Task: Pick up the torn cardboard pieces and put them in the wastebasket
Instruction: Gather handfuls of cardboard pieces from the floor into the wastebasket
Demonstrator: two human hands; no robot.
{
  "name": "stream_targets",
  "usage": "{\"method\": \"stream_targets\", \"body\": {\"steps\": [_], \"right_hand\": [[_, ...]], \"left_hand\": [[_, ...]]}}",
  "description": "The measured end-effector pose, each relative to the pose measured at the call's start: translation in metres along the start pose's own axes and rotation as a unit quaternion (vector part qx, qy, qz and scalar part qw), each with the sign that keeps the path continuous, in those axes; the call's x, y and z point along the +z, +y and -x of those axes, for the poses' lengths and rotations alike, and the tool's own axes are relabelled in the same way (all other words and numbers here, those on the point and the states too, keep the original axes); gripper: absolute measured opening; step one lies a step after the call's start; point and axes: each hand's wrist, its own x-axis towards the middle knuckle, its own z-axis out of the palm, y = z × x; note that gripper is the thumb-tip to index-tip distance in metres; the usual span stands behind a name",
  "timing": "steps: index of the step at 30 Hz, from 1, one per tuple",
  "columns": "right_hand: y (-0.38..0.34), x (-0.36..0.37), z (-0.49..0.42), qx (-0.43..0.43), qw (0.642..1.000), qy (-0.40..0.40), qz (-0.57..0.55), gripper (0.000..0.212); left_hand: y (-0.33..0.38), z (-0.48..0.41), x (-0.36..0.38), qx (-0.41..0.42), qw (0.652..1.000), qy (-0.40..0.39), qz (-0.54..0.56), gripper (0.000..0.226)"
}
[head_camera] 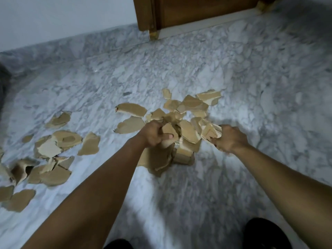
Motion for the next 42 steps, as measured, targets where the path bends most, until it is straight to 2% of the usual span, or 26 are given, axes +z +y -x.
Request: {"method": "stream_targets", "body": {"steps": [3,5,7,9,11,14,17,19,22,24,26,29,31,34,36,39,40,42], "right_hand": [[0.012,0.016,0.014,-0.027,0.999,-0.023,-0.033,0.048],[0.017,0.025,0.017,-0.084,0.994,0.019,-0.072,0.062],[0.019,0.028,0.017,-0.146,0.987,0.058,-0.02,0.068],[0.02,0.027,0.014,-0.185,0.979,0.074,0.04,0.06],[0.021,0.023,0.009,-0.193,0.974,0.103,0.059,0.045],[0.028,0.015,-0.002,-0.158,0.975,0.133,0.085,0.03],[0.047,0.018,-0.01,-0.114,0.983,0.074,0.125,0.03],[0.057,0.025,-0.009,-0.096,0.988,0.059,0.103,0.026],[0.063,0.028,-0.016,-0.08,0.992,0.058,0.08,0.02],[0.061,0.018,-0.026,-0.018,0.999,0.04,0.01,0.027],[0.054,0.001,-0.039,0.038,0.992,0.037,-0.112,0.034],[0.031,-0.022,-0.059,0.043,0.97,0.038,-0.237,0.047],[0.01,-0.025,-0.069,0.046,0.961,0.013,-0.271,0.048],[-0.014,-0.003,-0.08,0.048,0.964,-0.014,-0.26,0.054],[-0.023,0.019,-0.08,0.044,0.971,-0.024,-0.236,0.063],[-0.028,0.041,-0.075,0.058,0.979,-0.007,-0.194,0.072],[-0.029,0.045,-0.074,0.064,0.978,-0.003,-0.196,0.073],[-0.029,0.049,-0.072,0.07,0.975,0.007,-0.212,0.071]], "left_hand": [[0.026,-0.012,0.011,0.008,0.998,-0.055,-0.022,0.051],[0.034,-0.02,0.018,0.008,0.997,-0.068,-0.042,0.047],[0.04,-0.028,0.023,0.017,0.995,-0.065,-0.067,0.038],[0.046,-0.036,0.024,0.025,0.993,-0.06,-0.1,0.031],[0.054,-0.047,0.025,0.036,0.986,-0.061,-0.153,0.034],[0.067,-0.066,0.029,0.056,0.97,-0.072,-0.225,0.04],[0.075,-0.079,0.044,0.059,0.951,-0.102,-0.284,0.055],[0.073,-0.083,0.056,0.047,0.952,-0.108,-0.282,0.07],[0.061,-0.084,0.066,0.05,0.954,-0.091,-0.282,0.069],[0.058,-0.084,0.065,0.046,0.952,-0.08,-0.291,0.072],[0.06,-0.084,0.062,0.041,0.947,-0.069,-0.312,0.077],[0.061,-0.085,0.057,0.039,0.944,-0.047,-0.325,0.073],[0.058,-0.085,0.055,0.05,0.942,-0.03,-0.331,0.068],[0.054,-0.081,0.051,0.086,0.937,0.017,-0.338,0.063],[0.05,-0.075,0.047,0.102,0.943,0.072,-0.308,0.054],[0.039,-0.064,0.039,0.039,0.98,0.161,-0.109,0.042],[0.036,-0.06,0.035,0.002,0.979,0.2,-0.03,0.044],[0.036,-0.052,0.023,-0.039,0.948,0.272,0.161,0.051]]}}
